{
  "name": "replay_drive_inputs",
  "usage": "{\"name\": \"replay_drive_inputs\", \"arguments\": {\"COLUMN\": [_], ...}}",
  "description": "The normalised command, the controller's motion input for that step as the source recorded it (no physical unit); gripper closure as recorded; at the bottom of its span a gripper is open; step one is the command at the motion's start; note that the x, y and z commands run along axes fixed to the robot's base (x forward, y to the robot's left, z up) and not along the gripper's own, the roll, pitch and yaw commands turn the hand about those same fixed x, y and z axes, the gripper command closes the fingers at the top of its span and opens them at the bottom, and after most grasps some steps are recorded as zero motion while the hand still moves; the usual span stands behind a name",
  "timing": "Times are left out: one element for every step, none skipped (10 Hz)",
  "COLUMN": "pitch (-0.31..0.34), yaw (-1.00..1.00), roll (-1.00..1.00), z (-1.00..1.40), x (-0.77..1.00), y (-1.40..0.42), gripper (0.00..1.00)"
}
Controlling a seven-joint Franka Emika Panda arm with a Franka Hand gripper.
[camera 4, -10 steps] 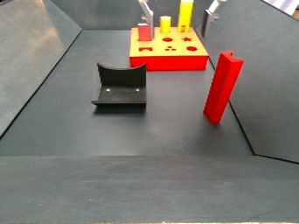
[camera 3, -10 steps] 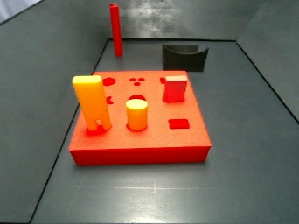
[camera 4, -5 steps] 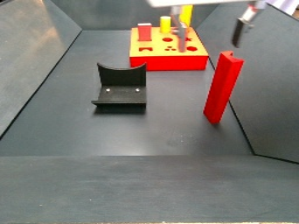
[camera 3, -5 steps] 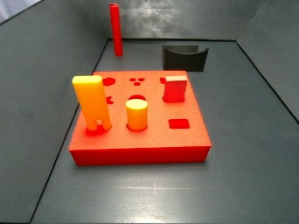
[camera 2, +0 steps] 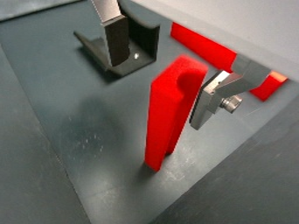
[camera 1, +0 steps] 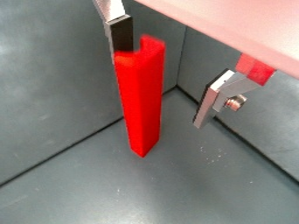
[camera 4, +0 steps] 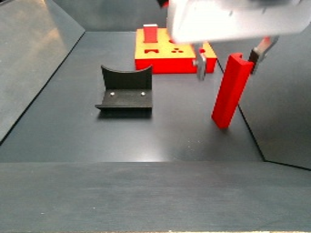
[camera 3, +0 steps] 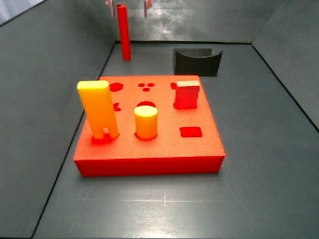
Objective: Pick up the arch object. Move up. Move to above the board. Insert the arch object.
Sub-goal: Pick up the arch object.
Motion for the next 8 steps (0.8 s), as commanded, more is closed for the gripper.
{"name": "replay_drive_inputs", "arguments": {"pitch": [0.05, 0.0, 0.0, 0.0, 0.0, 0.0, 0.0, 0.0], "yaw": [0.15, 0.0, 0.0, 0.0, 0.0, 0.0, 0.0, 0.0], "roll": [0.13, 0.0, 0.0, 0.0, 0.0, 0.0, 0.0, 0.0], "z": [-0.23, 0.0, 0.0, 0.0, 0.0, 0.0, 0.0, 0.0], "x": [0.09, 0.0, 0.0, 0.0, 0.0, 0.0, 0.0, 0.0], "y": [0.0, 0.0, 0.0, 0.0, 0.0, 0.0, 0.0, 0.0], "gripper": [0.0, 0.0, 1.0, 1.0, 1.0, 1.0, 1.0, 1.0]}}
